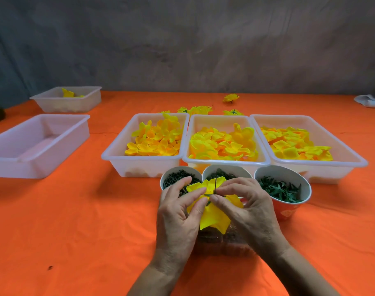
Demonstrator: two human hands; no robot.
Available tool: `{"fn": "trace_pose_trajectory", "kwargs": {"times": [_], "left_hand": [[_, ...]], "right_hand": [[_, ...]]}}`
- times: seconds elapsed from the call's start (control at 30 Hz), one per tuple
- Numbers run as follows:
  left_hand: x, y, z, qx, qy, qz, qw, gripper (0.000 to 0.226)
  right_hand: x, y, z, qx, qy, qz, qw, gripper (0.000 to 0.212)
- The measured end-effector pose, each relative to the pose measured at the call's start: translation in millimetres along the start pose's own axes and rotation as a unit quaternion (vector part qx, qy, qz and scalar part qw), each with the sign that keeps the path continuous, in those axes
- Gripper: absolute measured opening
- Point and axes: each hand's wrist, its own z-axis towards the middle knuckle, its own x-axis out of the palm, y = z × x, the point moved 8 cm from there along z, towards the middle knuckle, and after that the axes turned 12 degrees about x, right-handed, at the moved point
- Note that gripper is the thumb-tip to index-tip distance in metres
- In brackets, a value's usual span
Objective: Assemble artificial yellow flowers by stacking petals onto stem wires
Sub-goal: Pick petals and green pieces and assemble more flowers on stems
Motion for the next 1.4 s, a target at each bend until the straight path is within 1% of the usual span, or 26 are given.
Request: {"fn": "trace_pose_trajectory", "kwargs": {"times": [0.03,0.13,0.2,0.27,0.3,0.4,0.67,0.73,0.8,0.87,0.93,1.0,1.1,1.13,1.2,1.3,1.37,1.4], "left_hand": [[1,1,1,-0.002,-0.001,0.013,1.000,0.023],[-2,-4,5,0.000,-0.019,0.015,1.000,0.013],[-4,-15,11,0.020,-0.033,-0.007,0.999,0.011],[1,-21,19,0.026,-0.013,-0.017,0.999,0.010],[3,-22,22,0.015,-0.003,-0.013,1.000,0.007],[6,-21,28,-0.007,0.013,-0.001,1.000,0.008],[11,-30,38,0.057,0.045,0.061,0.995,0.007],[10,-31,37,0.063,0.047,0.063,0.995,0.005],[9,-30,38,0.050,0.050,0.065,0.995,0.007],[9,-29,40,0.037,0.058,0.067,0.995,0.007],[9,-30,41,0.034,0.071,0.070,0.994,0.007],[9,-30,42,0.034,0.078,0.075,0.994,0.008],[8,-29,41,0.031,0.082,0.074,0.993,0.007],[8,-29,41,0.034,0.084,0.073,0.993,0.007],[8,-30,41,0.045,0.085,0.076,0.993,0.008],[8,-30,40,0.059,0.074,0.062,0.994,0.012],[8,-29,39,0.060,0.066,0.061,0.994,0.018],[8,-26,39,0.057,0.065,0.058,0.995,0.017]], "right_hand": [[-3,1,-2,-0.005,-0.033,-0.013,0.999,0.008],[-2,11,-12,-0.035,-0.124,-0.072,0.989,0.013],[1,15,-17,-0.037,-0.158,-0.082,0.983,0.014],[1,14,-19,-0.029,-0.181,-0.081,0.980,0.012],[0,14,-19,-0.026,-0.190,-0.083,0.978,0.012],[0,15,-19,-0.032,-0.208,-0.083,0.974,0.016],[8,6,-23,-0.053,-0.225,-0.068,0.971,0.025],[10,6,-24,-0.051,-0.226,-0.074,0.970,0.022],[10,5,-26,-0.035,-0.221,-0.086,0.971,0.013],[8,1,-23,-0.006,-0.186,-0.070,0.980,0.004],[4,-1,-13,0.001,-0.109,-0.032,0.994,0.016],[3,2,0,-0.012,-0.020,-0.030,0.999,0.021],[11,0,14,0.024,0.128,-0.009,0.991,0.031],[14,0,15,0.022,0.161,-0.012,0.987,0.027],[17,-3,18,0.012,0.199,-0.026,0.980,0.012],[20,-12,22,-0.005,0.223,-0.004,0.975,0.014],[24,-18,23,-0.006,0.225,0.009,0.974,0.015],[25,-21,23,-0.003,0.224,0.017,0.974,0.015]]}}
